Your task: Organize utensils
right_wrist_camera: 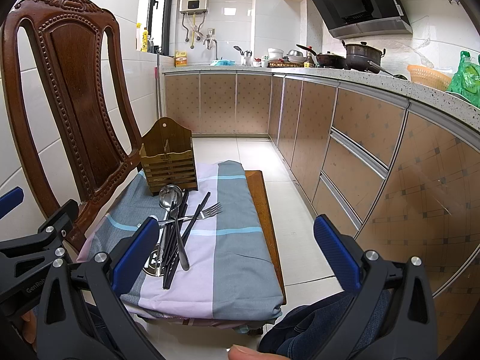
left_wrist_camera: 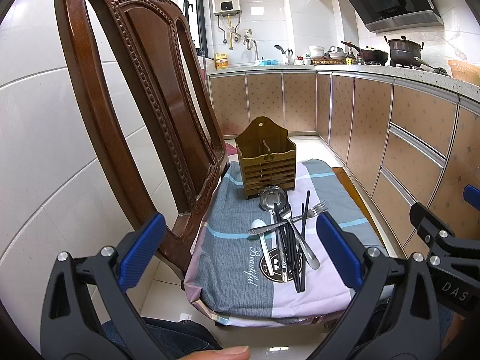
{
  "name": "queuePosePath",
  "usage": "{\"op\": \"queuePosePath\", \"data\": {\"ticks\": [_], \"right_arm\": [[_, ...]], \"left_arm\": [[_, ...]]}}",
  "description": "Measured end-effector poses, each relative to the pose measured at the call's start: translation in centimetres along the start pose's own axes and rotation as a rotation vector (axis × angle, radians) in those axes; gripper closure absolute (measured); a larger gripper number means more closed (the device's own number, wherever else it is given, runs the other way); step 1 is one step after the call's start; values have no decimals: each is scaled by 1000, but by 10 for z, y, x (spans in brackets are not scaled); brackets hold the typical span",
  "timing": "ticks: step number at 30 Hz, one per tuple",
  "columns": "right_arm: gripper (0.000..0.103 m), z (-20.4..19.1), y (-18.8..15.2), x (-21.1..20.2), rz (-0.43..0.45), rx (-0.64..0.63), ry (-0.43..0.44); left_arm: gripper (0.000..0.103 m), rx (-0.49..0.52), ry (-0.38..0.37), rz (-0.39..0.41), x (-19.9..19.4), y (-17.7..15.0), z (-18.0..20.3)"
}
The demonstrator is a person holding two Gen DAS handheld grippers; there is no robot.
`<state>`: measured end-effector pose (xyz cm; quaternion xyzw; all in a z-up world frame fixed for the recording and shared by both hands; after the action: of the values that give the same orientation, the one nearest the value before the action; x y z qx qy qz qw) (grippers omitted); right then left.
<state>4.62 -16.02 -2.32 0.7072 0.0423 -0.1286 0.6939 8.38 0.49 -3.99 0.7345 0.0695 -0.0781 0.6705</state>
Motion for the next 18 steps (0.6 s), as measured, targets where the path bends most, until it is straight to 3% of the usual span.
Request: {"op": "queuePosePath", "data": {"ticks": [18], "right_arm": [[3, -2, -1, 0, 2, 2, 4]], "left_arm": [[4, 4, 1, 1, 0, 0, 2]]}}
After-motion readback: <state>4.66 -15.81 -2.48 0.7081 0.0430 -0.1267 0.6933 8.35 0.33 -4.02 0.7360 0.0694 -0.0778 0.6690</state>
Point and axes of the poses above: each gripper's, at about its wrist camera, not at the fingertips, and x roughly the way its jaws point, z to its right, y to its top, the point moved 9 cm from there along x, roughly the way its jaws point, and after that the axes turned 15 degrees about z, right-handed, at the moved point
